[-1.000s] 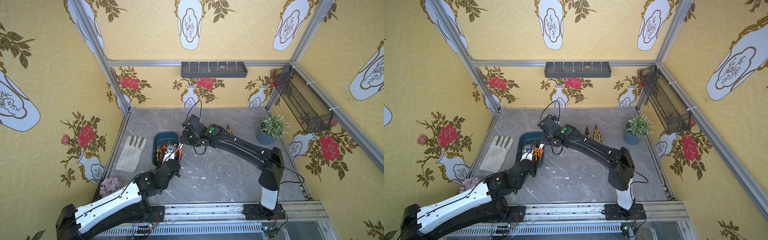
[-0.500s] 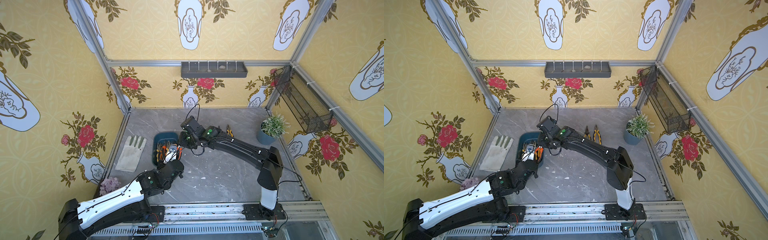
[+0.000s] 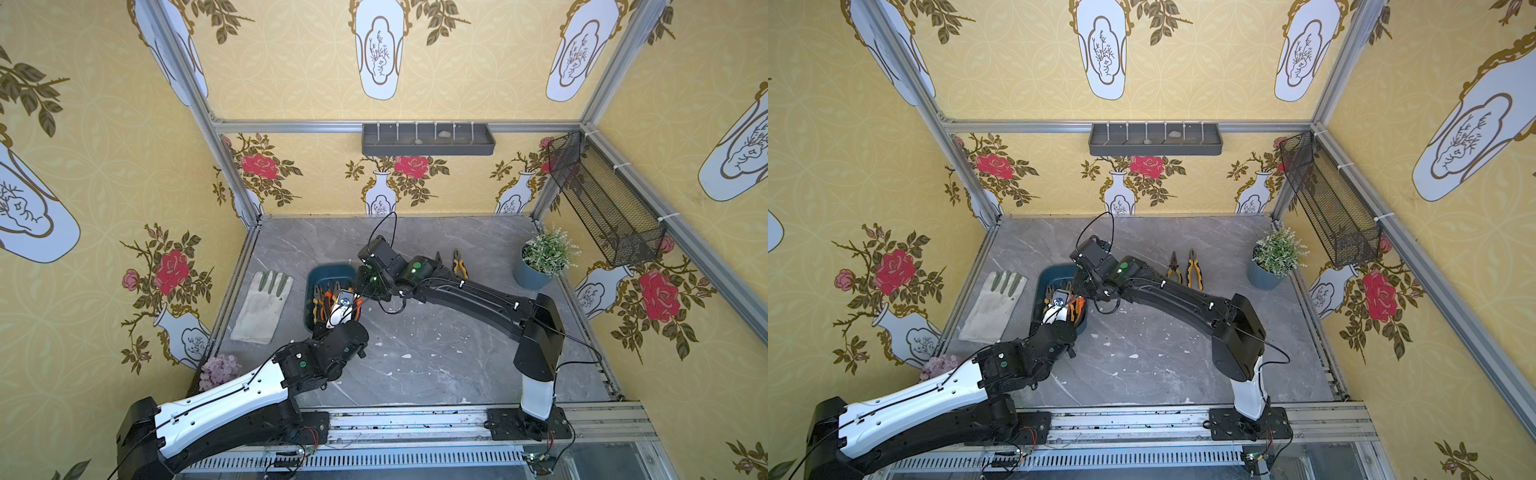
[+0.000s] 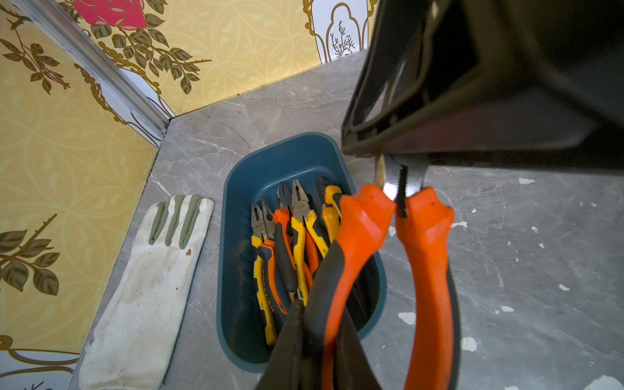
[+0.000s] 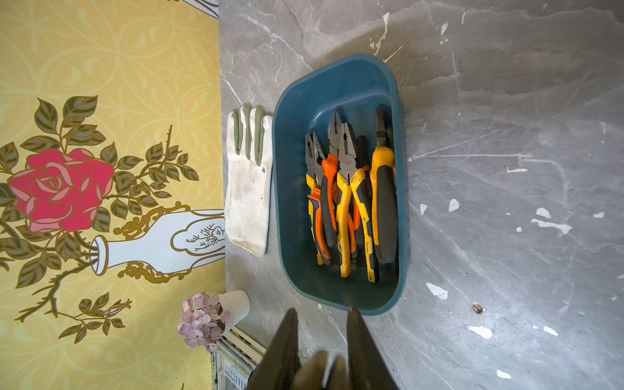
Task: Take the pliers out of the storage box
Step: Place the pliers at the center of the board.
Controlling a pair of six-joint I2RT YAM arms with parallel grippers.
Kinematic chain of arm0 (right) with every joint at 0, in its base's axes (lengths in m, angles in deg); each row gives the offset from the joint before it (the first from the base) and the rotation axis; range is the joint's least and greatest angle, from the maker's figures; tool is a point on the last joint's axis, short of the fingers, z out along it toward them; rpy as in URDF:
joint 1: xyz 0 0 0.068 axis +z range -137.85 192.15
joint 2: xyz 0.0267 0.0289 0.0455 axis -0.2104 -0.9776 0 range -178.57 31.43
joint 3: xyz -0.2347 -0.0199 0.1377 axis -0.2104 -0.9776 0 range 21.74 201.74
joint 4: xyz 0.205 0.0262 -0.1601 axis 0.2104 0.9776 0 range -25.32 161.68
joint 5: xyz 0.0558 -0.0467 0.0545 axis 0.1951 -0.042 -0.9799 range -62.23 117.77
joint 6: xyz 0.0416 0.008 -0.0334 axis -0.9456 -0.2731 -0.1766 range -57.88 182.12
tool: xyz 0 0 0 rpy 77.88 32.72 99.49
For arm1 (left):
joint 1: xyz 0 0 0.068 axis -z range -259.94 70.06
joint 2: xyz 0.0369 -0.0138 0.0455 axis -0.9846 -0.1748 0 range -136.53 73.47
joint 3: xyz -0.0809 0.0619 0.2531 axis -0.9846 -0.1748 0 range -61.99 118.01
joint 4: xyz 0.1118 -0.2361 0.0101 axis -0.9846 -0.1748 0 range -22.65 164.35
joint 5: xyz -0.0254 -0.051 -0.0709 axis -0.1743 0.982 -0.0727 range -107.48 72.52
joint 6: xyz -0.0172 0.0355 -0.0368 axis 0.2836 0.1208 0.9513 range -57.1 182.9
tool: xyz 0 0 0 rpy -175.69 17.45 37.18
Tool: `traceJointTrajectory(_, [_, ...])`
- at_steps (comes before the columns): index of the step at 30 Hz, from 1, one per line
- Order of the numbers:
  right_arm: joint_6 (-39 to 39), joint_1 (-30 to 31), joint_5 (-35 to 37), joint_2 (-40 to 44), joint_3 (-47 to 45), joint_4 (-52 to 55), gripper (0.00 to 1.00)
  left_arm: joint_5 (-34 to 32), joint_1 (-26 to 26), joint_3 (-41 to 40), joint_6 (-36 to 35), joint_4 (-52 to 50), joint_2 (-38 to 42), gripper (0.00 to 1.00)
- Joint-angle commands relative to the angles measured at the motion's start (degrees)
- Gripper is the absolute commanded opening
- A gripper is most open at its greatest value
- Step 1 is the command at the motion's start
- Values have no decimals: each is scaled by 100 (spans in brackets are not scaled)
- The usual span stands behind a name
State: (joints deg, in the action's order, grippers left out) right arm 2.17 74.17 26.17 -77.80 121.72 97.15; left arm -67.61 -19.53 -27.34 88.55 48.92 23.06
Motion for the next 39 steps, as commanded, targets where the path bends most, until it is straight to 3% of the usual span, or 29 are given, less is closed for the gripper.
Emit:
traceJointTrajectory(1, [-82,95,-207,6,-34,331,29,-532,-6,14,178,290,-17,0])
traceJointTrajectory(5, [-191,135,-266,90,-190,162,26,-577,-6,15,196,277,-19,0])
traceJointTrajectory(8, [-220,135,-339,91,-225,67,1,-568,-11,6,221,264,-13,0])
traceJointTrajectory(13, [-144,113,-296,77,-168,90,0,-491,-10,6,232,242,28,3])
traceJointTrajectory(17, [93,-6,-132,77,-56,298,0,-220,-9,6,262,335,213,67])
traceJointTrajectory(20, [389,-243,96,117,-40,582,0,285,-10,118,293,441,461,92])
traceJointTrajectory(24, [1030,-818,367,165,-185,937,0,694,-17,406,283,344,570,95])
traceJointTrajectory(28, [2174,-1441,386,-54,-62,1144,0,615,-24,498,239,274,377,97])
traceJointTrajectory(34, [3493,-2033,1062,-1454,1231,1957,0,879,-209,235,379,722,-14,97])
traceJointTrajectory(39, [3814,-2478,819,-2461,2071,1864,0,1307,-580,77,336,1139,-343,97])
